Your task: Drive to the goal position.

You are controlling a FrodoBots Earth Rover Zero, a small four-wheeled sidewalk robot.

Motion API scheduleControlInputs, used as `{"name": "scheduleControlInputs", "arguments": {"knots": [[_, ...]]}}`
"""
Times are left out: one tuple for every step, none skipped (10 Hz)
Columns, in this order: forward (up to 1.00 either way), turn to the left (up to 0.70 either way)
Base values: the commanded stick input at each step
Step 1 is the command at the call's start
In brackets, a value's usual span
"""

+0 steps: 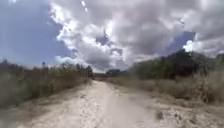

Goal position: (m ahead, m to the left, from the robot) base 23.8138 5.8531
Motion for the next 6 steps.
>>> {"name": "scheduleControlInputs", "arguments": {"knots": [[0.85, 0.00], [0.85, 0.00], [0.85, 0.00], [0.85, 0.00], [0.85, 0.00], [0.85, 0.00]]}}
